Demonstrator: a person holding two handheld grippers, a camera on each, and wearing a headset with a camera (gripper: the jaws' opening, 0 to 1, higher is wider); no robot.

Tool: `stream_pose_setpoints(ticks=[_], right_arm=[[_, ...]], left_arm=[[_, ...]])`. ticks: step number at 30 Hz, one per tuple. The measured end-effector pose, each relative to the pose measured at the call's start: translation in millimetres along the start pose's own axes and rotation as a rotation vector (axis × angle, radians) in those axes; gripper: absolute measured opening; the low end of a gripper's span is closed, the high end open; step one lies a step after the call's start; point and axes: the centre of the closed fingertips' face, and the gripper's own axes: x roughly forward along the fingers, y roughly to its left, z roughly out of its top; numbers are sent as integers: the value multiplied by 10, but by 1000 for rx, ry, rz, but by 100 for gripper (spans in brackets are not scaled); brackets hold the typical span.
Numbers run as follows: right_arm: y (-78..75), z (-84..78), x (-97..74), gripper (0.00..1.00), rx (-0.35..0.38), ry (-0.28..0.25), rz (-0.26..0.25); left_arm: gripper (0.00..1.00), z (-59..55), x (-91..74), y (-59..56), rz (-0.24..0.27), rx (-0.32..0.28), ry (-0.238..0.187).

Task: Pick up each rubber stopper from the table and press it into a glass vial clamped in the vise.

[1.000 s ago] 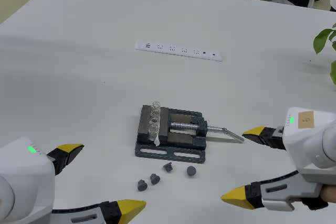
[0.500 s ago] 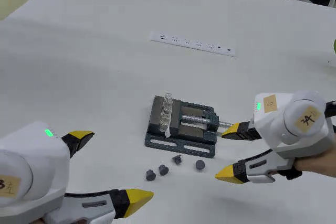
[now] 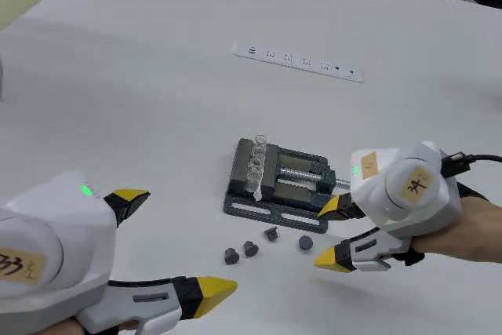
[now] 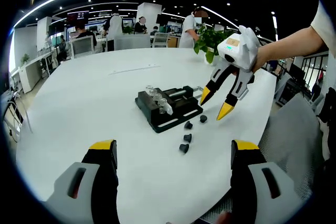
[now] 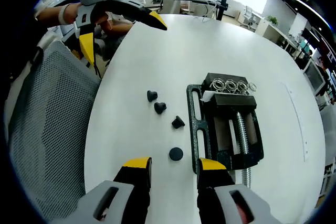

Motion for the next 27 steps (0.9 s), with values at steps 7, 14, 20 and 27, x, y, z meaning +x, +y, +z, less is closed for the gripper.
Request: stream_pose_setpoints(ticks=[7,14,20,27], right_arm=[[-7,32,50,22,-32,20,16],[7,26,84,15,-71,44,34],[1,-5,138,15,-82,57,38],[-25,17,148,14,-103,61,34]], left_arm=[[88,6,7,-23,-6,0,2],[87,9,14,-51,-12,-1,1],[86,8,15,-63,-16,-2,0],[86,12,9,-40,-7,-6,-2]])
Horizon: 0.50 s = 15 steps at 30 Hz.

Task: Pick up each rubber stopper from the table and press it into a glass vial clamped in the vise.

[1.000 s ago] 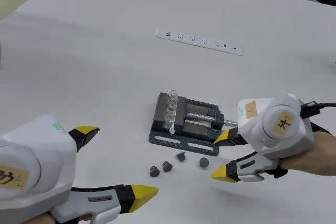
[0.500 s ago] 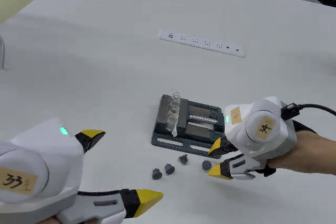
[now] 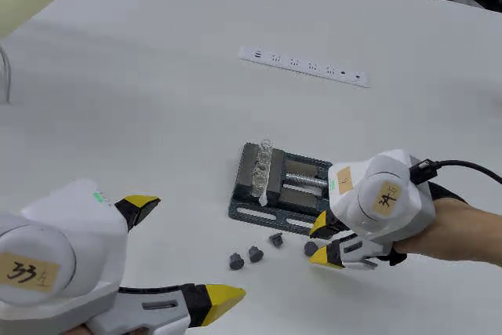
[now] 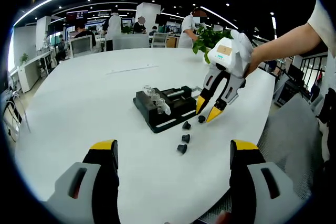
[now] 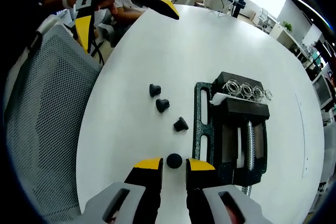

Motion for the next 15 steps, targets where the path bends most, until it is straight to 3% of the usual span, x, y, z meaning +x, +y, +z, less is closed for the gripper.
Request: stream_pose_setpoints(ticks=[6,15], right_arm=[[27,-6,9,13,-44,23,3],[7,-25,16,12,-55,33,0]], left_arm=[[87,5,5,3,3,-4,-2],[87,6,15,-5,1,-10,-6]])
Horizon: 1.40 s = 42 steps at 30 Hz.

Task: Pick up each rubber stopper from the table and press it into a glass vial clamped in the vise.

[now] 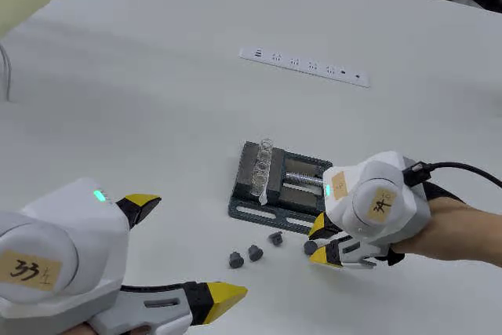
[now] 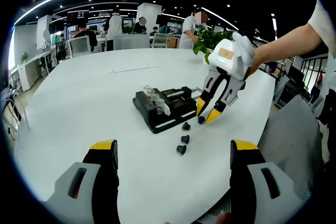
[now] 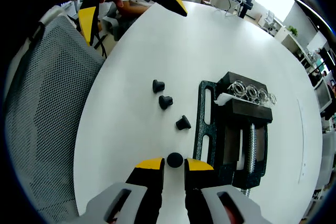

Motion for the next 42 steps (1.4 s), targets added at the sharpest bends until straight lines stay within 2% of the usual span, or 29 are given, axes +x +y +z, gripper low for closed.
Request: stream_pose_setpoints(ticks=[19,34,42], right_arm=[[-6,29,16,10,-6,7,17],[4,8,-12,9,-6,19,27],[10,34,-8,9,-17,19,27]], left_arm=[[86,-36,-15,12,4,-15,-1],[85,-49,0,-22,-7,-17,2],[85,-57,-3,5,-6,-21,3]])
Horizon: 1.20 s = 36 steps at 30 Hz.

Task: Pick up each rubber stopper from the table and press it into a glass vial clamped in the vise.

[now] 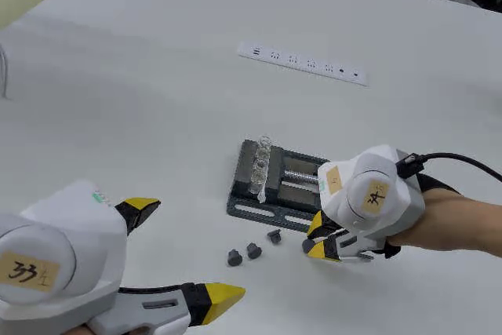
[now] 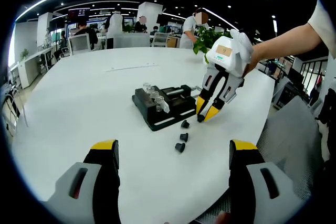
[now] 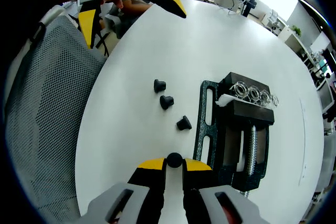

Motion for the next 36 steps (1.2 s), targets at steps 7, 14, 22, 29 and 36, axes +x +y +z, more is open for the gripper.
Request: stream_pose_setpoints(ticks=[7,14,22,29,36], right_arm=[[23,16,-24,8,15,-15,23],[-12,61,-94,7,82,-50,45],[-174,161,-251,7,135,-98,39],[-385,259,-382,7,79,-86,14],[-647,511,-549,7,8,-92,0]], left_arm=[[85,-1,11,-15,-4,5,1],[85,7,17,0,-4,8,-1],[85,18,24,14,-5,12,-3],[85,30,27,49,-5,15,-6],[85,49,39,82,-7,21,-5]])
